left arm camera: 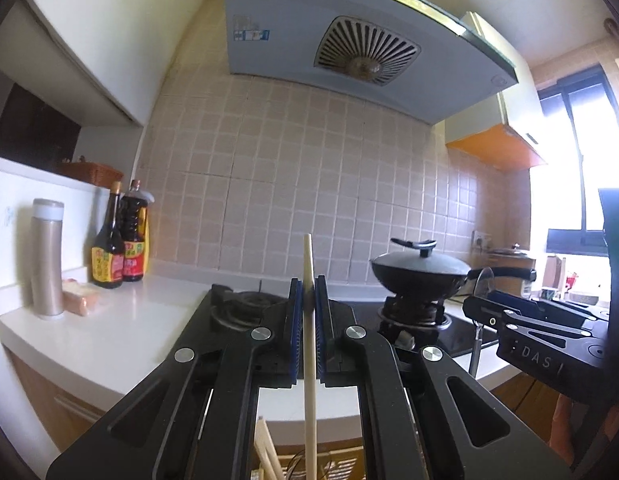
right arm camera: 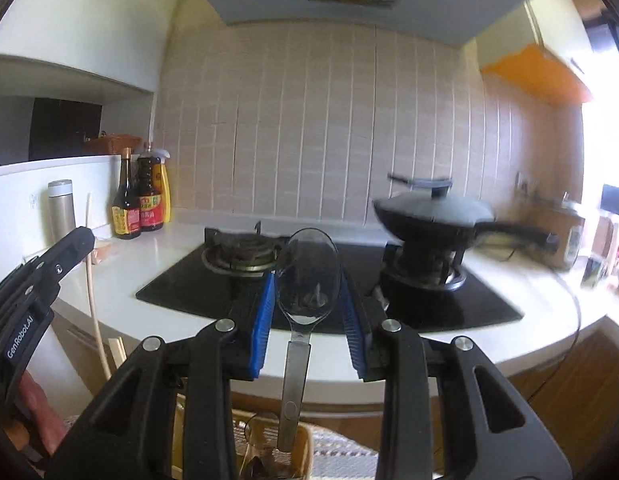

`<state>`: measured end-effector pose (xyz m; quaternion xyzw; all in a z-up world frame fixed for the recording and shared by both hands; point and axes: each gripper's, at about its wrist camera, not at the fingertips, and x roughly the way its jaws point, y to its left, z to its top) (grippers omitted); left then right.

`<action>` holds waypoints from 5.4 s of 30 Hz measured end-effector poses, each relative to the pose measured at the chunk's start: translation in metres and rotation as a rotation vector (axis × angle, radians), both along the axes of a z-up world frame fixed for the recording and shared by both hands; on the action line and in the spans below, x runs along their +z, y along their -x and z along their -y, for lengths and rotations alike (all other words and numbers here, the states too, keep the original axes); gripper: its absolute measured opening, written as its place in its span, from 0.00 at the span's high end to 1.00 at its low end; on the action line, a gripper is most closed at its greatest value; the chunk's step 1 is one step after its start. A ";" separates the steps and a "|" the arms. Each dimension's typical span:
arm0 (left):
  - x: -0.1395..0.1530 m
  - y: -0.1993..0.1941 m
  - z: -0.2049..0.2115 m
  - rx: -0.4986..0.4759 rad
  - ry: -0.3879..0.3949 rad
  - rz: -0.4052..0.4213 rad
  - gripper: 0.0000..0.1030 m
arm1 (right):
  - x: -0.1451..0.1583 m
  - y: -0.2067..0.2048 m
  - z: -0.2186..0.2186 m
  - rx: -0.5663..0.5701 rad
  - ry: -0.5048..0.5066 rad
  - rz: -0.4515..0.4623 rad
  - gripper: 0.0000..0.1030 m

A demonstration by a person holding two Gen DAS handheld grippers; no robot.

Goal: Organize utensils

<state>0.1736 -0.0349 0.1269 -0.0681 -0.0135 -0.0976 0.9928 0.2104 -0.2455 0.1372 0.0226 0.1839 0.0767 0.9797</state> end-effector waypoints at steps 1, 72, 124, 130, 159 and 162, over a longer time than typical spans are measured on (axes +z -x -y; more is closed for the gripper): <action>-0.002 0.000 0.000 0.006 -0.002 -0.002 0.96 | -0.004 -0.002 0.002 0.003 -0.012 -0.010 0.71; -0.192 0.114 0.109 -0.351 -0.485 -1.002 0.70 | -0.171 0.167 0.121 0.026 -0.300 -0.869 0.54; -0.181 0.087 0.037 -0.272 -0.318 -1.085 1.00 | -0.185 0.147 0.028 0.230 -0.157 -1.060 0.78; -0.179 0.088 0.004 -0.345 -0.212 -1.094 1.00 | -0.195 0.139 -0.005 0.191 -0.044 -1.108 0.78; -0.172 0.093 0.092 -0.386 -0.417 -0.979 0.97 | -0.163 0.168 0.055 0.247 0.007 -0.975 0.96; -0.146 0.103 0.073 -0.410 -0.330 -0.886 0.97 | -0.141 0.171 0.065 0.264 -0.015 -0.917 0.96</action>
